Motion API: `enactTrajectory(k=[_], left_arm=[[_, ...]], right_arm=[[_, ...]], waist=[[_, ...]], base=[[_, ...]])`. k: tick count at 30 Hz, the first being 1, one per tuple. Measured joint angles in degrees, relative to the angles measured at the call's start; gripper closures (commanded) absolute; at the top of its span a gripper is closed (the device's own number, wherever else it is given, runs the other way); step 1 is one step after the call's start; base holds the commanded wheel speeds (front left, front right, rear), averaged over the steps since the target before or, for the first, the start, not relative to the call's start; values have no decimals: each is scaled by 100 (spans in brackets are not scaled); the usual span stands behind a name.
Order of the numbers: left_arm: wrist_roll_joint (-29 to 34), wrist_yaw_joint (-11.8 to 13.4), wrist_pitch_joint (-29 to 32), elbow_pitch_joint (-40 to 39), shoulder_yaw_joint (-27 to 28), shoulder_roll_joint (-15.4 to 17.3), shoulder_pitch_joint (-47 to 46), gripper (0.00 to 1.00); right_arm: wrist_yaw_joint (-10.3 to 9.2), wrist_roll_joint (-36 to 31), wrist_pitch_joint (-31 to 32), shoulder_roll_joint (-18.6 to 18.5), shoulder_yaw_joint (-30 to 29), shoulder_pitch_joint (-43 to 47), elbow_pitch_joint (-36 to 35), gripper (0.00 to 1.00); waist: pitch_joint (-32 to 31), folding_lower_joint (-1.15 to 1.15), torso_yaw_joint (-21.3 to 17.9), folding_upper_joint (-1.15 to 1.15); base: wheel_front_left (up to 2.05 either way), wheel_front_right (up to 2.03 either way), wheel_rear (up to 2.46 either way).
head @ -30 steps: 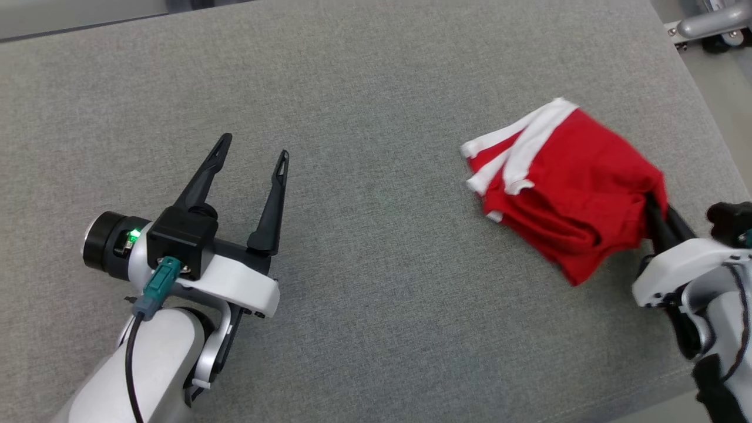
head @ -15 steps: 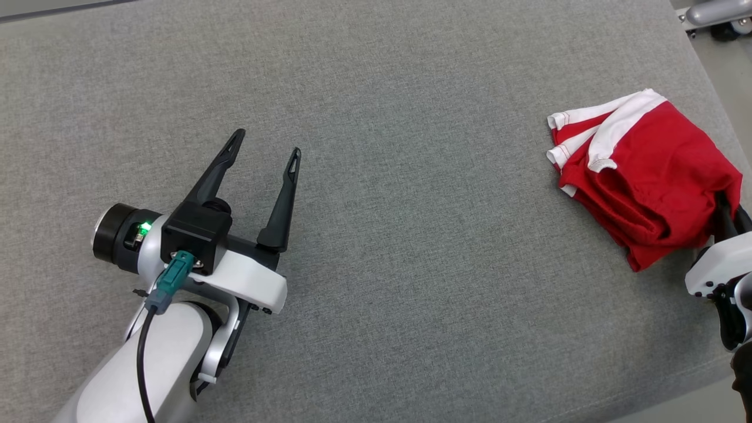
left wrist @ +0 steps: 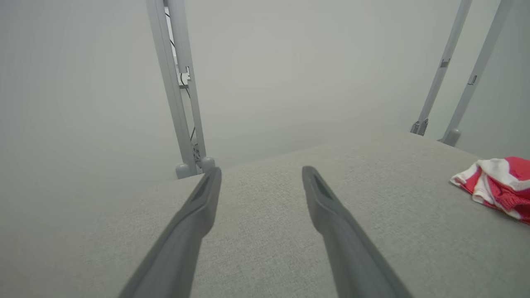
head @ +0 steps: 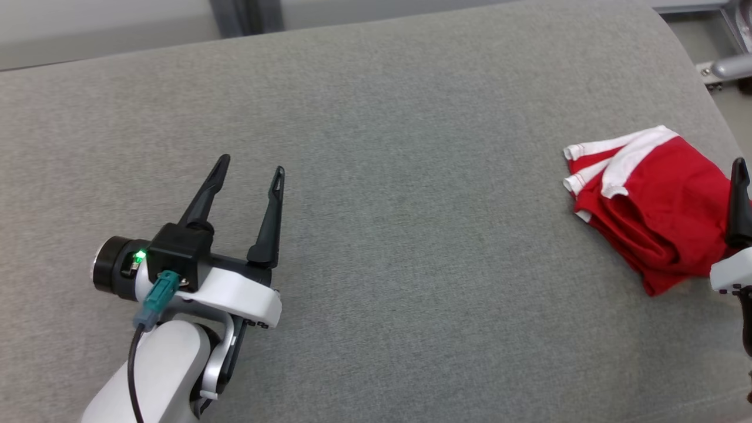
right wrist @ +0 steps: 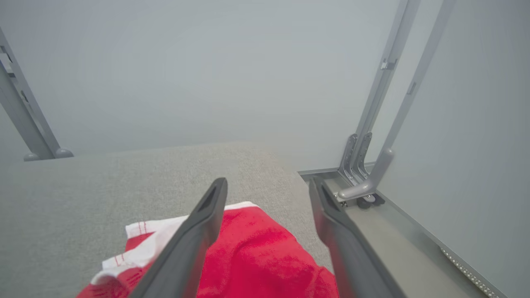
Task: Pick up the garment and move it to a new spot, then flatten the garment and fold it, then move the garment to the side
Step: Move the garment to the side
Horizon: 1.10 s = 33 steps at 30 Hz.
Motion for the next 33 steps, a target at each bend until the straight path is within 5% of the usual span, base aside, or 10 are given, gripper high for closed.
enactTrajectory(k=[8,14,25,33], left_arm=[[-182,235,-213,-30,376,91,289,0],[-256,376,-334,-133,646,183,565,0],[-454,471,-422,-241,921,257,1295,0],[-480,315,-457,91,928,140,1555,0]], right_arm=[[0,-215,229,787,-56,691,-2483,0],[0,-393,535,1096,396,1022,-3476,0],[0,-598,825,1218,703,1713,-3604,0],[0,-577,892,1235,666,2199,-3390,0]], waist=[[-332,0,439,0],[-617,0,784,0],[-1343,0,1080,0],[-1702,0,1160,0]], base=[[0,0,0],[0,0,0],[0,0,0],[0,0,0]])
